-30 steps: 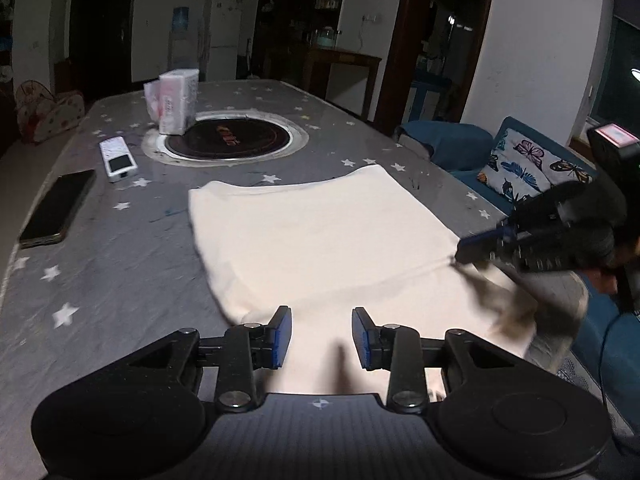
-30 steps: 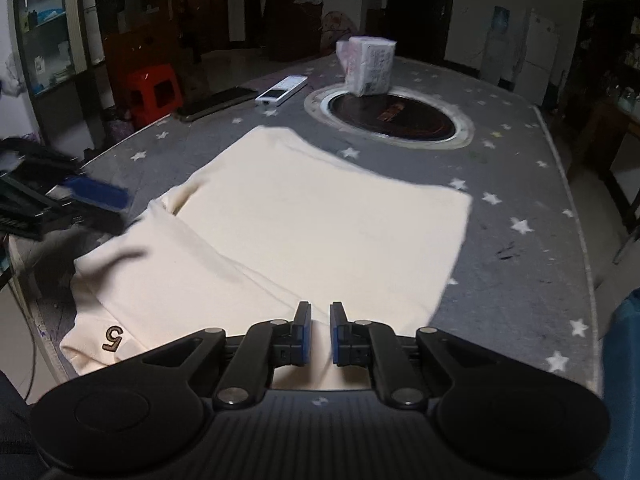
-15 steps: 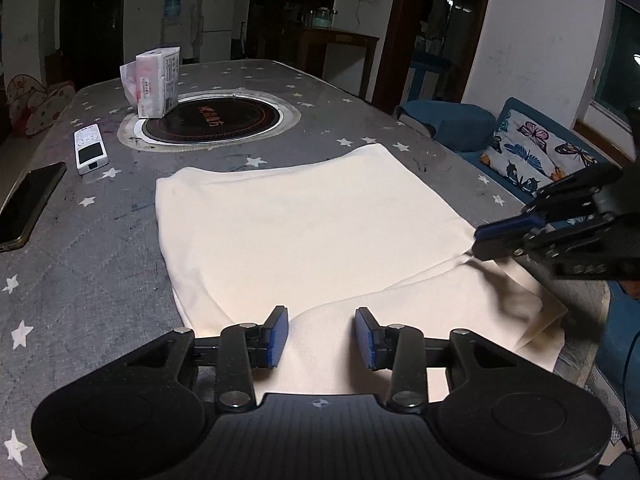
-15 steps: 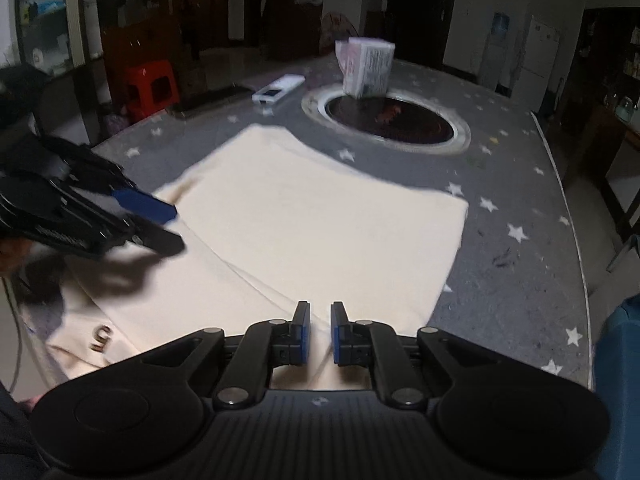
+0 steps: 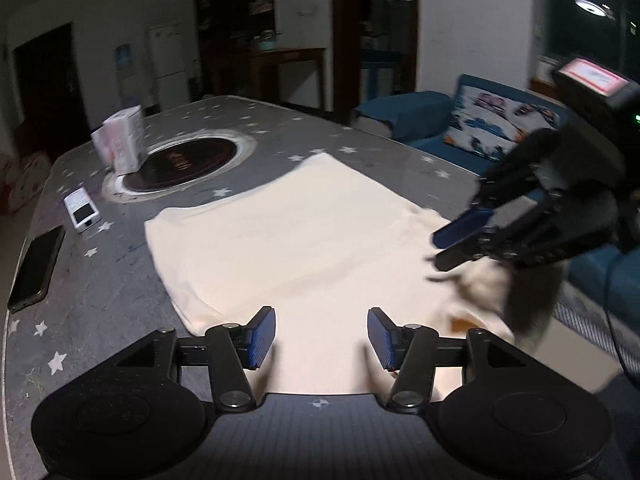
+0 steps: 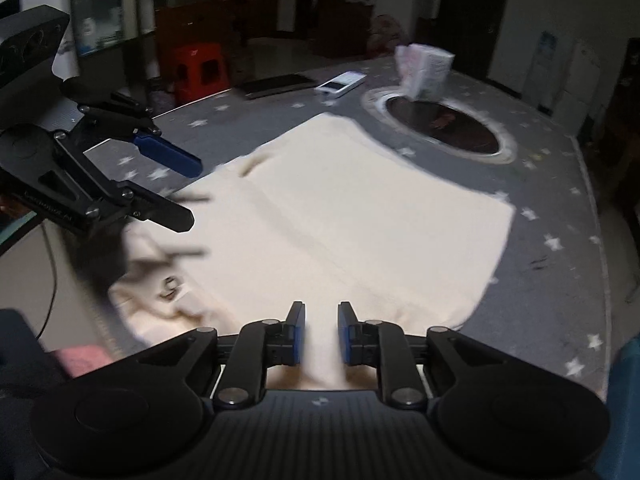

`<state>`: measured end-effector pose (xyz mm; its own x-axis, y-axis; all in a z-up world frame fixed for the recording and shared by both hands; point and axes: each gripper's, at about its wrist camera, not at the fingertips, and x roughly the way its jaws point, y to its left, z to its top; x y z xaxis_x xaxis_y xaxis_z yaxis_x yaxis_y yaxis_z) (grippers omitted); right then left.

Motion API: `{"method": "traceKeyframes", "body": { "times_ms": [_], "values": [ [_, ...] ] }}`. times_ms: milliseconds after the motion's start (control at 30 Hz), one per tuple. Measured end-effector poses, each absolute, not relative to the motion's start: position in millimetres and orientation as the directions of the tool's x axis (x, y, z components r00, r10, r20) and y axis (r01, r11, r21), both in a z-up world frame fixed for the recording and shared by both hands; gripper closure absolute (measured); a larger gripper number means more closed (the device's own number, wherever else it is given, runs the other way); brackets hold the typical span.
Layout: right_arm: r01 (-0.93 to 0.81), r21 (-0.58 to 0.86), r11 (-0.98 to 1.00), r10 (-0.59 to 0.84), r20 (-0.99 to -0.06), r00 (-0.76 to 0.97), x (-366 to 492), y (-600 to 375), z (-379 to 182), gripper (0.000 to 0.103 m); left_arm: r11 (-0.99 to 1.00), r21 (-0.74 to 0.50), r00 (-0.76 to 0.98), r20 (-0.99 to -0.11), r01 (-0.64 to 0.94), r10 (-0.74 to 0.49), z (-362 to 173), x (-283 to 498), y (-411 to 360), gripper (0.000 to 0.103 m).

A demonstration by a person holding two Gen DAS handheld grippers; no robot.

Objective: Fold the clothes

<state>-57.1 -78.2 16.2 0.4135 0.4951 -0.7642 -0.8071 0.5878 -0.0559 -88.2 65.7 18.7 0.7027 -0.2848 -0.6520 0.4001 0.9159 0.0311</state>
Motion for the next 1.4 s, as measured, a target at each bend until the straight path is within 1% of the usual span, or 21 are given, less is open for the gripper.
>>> {"method": "traceKeyframes", "body": {
  "times_ms": [67,200,267,333,467,533,567,633,667,767,800,900,1033,1167,1267,1333,1400],
  "values": [
    [-0.812,-0.061,0.581,0.475,-0.785,0.399,-60.3,-76.6,6.0,0.086,0.91,0.029,0.686,-0.667,0.413,-0.29,12.9,-93.9,61.9,0.049],
    [-0.812,-0.077,0.579,0.48,-0.772,0.416,-66.9,-78.2,11.1,0.085,0.898,0.041,0.658,-0.695,0.437,-0.289,4.1,-102.6,55.6,0.048],
    [-0.814,-0.087,0.574,0.485,-0.765,0.424,-71.2,-79.9,17.0,0.083,0.899,0.039,0.66,-0.692,0.437,-0.291,5.3,-105.6,56.6,0.045],
    [-0.814,-0.101,0.572,0.481,-0.762,0.433,-74.2,-81.0,19.6,0.074,0.901,0.041,0.665,-0.69,0.431,-0.286,6.4,-108.0,57.4,0.036],
    [-0.808,-0.099,0.581,0.477,-0.763,0.436,-77.3,-83.8,18.2,0.072,0.914,0.053,0.667,-0.701,0.402,-0.253,6.0,-106.3,55.6,0.032],
    [-0.805,-0.098,0.585,0.474,-0.764,0.438,-78.8,-85.1,17.5,0.068,0.922,0.062,0.666,-0.71,0.383,-0.228,5.9,-105.4,53.6,0.025],
    [-0.803,-0.097,0.588,0.473,-0.764,0.439,-79.6,-85.8,17.1,0.066,0.924,0.068,0.667,-0.712,0.377,-0.22,5.9,-105.4,53.1,0.023],
    [-0.8,-0.099,0.592,0.472,-0.762,0.443,-81.3,-87.5,17.7,0.063,0.926,0.079,0.672,-0.711,0.368,-0.207,5.8,-106.0,52.0,0.014],
    [-0.798,-0.101,0.594,0.472,-0.76,0.447,-82.3,-88.5,18.7,0.059,0.927,0.083,0.674,-0.71,0.366,-0.203,5.9,-106.6,51.7,0.014],
    [-0.796,-0.101,0.597,0.476,-0.754,0.452,-83.1,-86.6,18.9,0.056,0.927,0.095,0.678,-0.71,0.362,-0.192,5.1,-108.7,50.3,0.012],
    [-0.796,-0.1,0.597,0.478,-0.752,0.453,-82.9,-85.1,18.4,0.055,0.927,0.099,0.679,-0.71,0.361,-0.188,4.7,-109.4,49.8,0.01],
    [-0.796,-0.096,0.597,0.485,-0.747,0.454,-82.4,-80.4,16.9,0.054,0.926,0.114,0.682,-0.71,0.359,-0.177,3.4,-111.4,48.4,0.009],
    [-0.797,-0.092,0.598,0.494,-0.74,0.456,-81.8,-74.1,14.9,0.052,0.925,0.139,0.703,-0.692,0.354,-0.165,3.5,-118.0,48.1,0.003],
    [-0.797,-0.087,0.598,0.503,-0.734,0.457,-81.1,-67.8,12.9,0.053,0.94,0.117,0.716,-0.68,0.32,-0.159,3.8,-121.6,55.8,0.002],
    [-0.812,-0.081,0.578,0.505,-0.746,0.434,-82.9,-60.8,5.5,0.056,0.952,0.096,0.724,-0.672,0.292,-0.154,5.2,-123.0,61.5,0.002],
    [-0.826,-0.121,0.55,0.499,-0.746,0.441,-89.8,-58.0,1.8,0.057,0.953,0.105,0.738,-0.659,0.284,-0.147,7.4,-125.1,63.2,0.002],
    [-0.835,-0.145,0.53,0.499,-0.744,0.445,-94.4,-56.5,2.5,0.06,0.952,0.117,0.756,-0.638,0.284,-0.147,11.3,-126.8,62.7,0.002]
  ]
}}
